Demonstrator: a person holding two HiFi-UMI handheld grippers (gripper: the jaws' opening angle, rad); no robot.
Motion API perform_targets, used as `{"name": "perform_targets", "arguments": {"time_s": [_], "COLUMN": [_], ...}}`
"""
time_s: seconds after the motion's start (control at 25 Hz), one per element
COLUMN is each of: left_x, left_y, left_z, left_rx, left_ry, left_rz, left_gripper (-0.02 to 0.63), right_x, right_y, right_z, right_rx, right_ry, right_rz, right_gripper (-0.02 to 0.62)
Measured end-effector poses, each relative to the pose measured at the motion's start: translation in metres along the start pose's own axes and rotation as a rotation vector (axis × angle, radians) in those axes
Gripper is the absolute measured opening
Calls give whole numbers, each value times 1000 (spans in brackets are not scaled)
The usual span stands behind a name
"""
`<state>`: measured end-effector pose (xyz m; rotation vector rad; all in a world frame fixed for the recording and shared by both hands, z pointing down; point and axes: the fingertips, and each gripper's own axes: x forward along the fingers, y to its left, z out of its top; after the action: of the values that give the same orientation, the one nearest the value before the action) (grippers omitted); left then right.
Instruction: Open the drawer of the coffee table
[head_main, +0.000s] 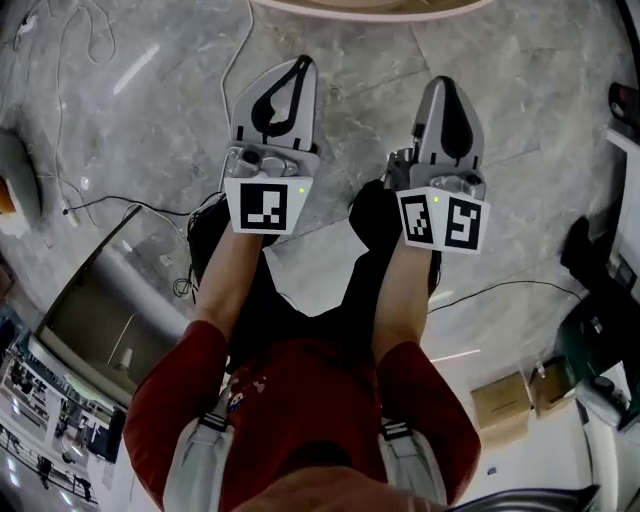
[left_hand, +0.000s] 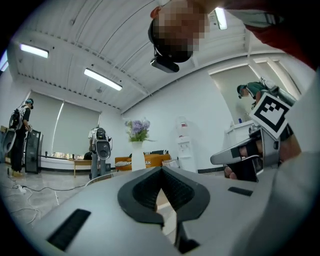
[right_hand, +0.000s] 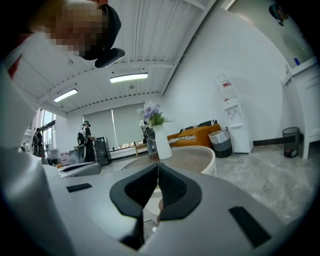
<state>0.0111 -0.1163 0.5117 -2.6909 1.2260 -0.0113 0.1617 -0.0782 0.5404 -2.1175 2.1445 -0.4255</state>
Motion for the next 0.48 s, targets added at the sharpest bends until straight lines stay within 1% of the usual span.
{"name": "perform_targets", "arguments": {"time_s": [0.08, 0.24, 0.36, 0.48], "left_x": [3, 9, 15, 17], "left_y": [-2, -4, -15, -26], "left_z": [-56, -153, -203, -247], "left_rx": [19, -7, -9, 14], "left_ry": [-23, -36, -58, -65], "left_rz": [2, 49, 53, 39], "left_gripper": [14, 12, 12, 12], "right_x": [20, 57, 78, 95], "right_y": [-8, -27, -47, -62], "right_z": [-56, -164, -231, -282], "right_rx": [32, 149, 206, 192], "right_ry": [0, 13, 17, 29], "right_rz": [32, 65, 65, 68], "right_gripper": [21, 21, 21, 21]}}
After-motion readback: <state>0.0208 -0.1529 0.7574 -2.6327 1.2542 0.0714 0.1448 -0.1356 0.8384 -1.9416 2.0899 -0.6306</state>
